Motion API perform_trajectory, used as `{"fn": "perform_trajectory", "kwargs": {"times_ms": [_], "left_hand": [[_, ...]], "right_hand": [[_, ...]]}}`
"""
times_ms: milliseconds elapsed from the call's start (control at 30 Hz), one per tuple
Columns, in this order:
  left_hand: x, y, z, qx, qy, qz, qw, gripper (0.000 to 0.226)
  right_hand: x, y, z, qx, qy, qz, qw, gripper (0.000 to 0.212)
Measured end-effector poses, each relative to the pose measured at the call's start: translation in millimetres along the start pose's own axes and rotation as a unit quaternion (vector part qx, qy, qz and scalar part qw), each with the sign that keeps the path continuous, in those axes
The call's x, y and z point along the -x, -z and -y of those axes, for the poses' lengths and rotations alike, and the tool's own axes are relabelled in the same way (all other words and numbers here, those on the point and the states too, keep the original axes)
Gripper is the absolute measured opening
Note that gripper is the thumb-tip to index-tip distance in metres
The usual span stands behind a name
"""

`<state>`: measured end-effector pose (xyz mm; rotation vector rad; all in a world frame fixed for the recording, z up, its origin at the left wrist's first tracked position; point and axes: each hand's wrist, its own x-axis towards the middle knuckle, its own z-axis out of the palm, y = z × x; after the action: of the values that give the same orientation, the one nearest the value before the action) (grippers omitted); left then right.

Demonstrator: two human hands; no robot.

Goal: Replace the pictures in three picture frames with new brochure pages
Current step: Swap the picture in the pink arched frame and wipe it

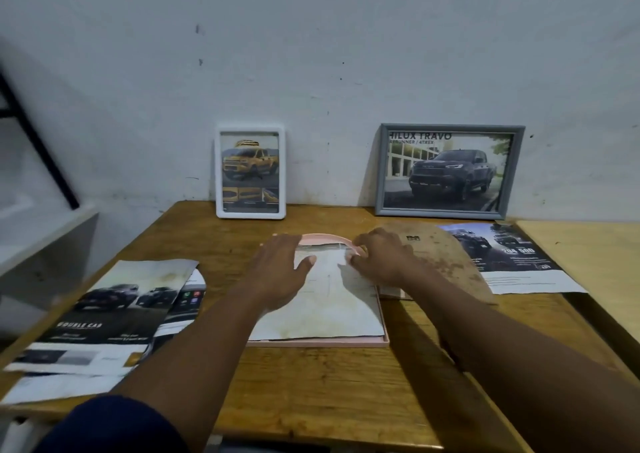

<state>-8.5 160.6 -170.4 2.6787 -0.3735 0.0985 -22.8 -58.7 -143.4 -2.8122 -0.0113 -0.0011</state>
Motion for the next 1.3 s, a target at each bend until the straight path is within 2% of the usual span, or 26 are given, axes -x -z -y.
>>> {"fn": "perform_trajectory", "kwargs": {"times_ms": [133, 367, 567, 633, 700, 767, 933, 1000, 1067, 1200, 1300], "left_hand": [[13.6, -2.7, 29.2, 0.019, 0.035, 0.034, 0.999, 0.068], [14.8, -5.6, 28.3, 0.011, 0.019, -0.003, 1.0, 0.067], [13.5, -4.3, 27.3, -0.004, 0.015, -0.017, 1.0, 0.066], [12.6, -3.1, 26.7, 0.003, 0.016, -0.021, 1.0, 0.065], [11.9, -0.6, 22.8, 0.022, 0.018, -0.017, 0.999, 0.066], [11.3, 1.2, 12.5, 0.054, 0.014, -0.02, 0.998, 0.069], [-7.3, -3.8, -39.5, 0.154, -0.026, -0.067, 0.986, 0.069], [-21.2, -11.3, -69.3, 0.223, -0.027, -0.067, 0.972, 0.065], [-35.1, -23.4, -104.4, 0.263, -0.038, -0.034, 0.963, 0.06], [-62.8, -59.7, -180.2, 0.231, -0.104, 0.003, 0.967, 0.066], [-73.7, -88.9, -227.1, 0.213, -0.129, 0.018, 0.968, 0.066]], "right_hand": [[-0.5, -22.9, 9.5, 0.045, -0.027, 0.027, 0.998, 0.065], [-0.1, -36.4, 15.6, 0.057, -0.019, -0.035, 0.998, 0.059], [7.3, -37.0, 24.1, 0.064, 0.037, -0.13, 0.989, 0.052], [9.7, -31.0, 27.5, 0.017, 0.051, -0.157, 0.986, 0.047], [12.3, -20.7, 30.3, -0.085, 0.067, -0.174, 0.979, 0.045], [13.4, -5.0, 27.3, -0.193, 0.067, -0.188, 0.961, 0.044], [16.9, 52.2, -18.6, -0.359, 0.016, -0.2, 0.911, 0.048], [23.3, 75.5, -52.6, -0.348, -0.012, -0.221, 0.911, 0.043], [31.7, 97.5, -90.4, -0.309, -0.042, -0.229, 0.922, 0.034], [45.4, 131.7, -168.5, -0.179, -0.099, -0.235, 0.95, 0.017], [48.1, 142.2, -221.0, -0.106, -0.15, -0.21, 0.96, 0.023]]}}
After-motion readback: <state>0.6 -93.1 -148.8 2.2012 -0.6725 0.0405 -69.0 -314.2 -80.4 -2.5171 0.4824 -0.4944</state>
